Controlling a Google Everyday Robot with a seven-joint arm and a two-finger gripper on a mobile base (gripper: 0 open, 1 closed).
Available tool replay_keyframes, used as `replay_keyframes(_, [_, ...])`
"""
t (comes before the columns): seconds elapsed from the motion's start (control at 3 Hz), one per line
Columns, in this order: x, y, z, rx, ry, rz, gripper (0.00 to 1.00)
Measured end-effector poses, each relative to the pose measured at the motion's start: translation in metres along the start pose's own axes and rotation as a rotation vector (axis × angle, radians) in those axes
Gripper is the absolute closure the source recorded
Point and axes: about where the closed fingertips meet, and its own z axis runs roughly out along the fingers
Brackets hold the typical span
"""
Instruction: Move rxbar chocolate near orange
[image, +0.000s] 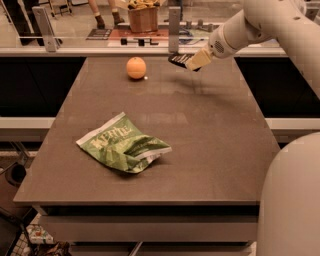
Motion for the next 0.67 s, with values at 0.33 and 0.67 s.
replay_keyframes(0.33, [-0.012, 0.001, 0.015, -0.002, -0.032, 0.003, 1.00])
replay_keyframes(0.67, [-0.023, 0.008, 0.035, -0.032, -0.052, 0.000, 1.00])
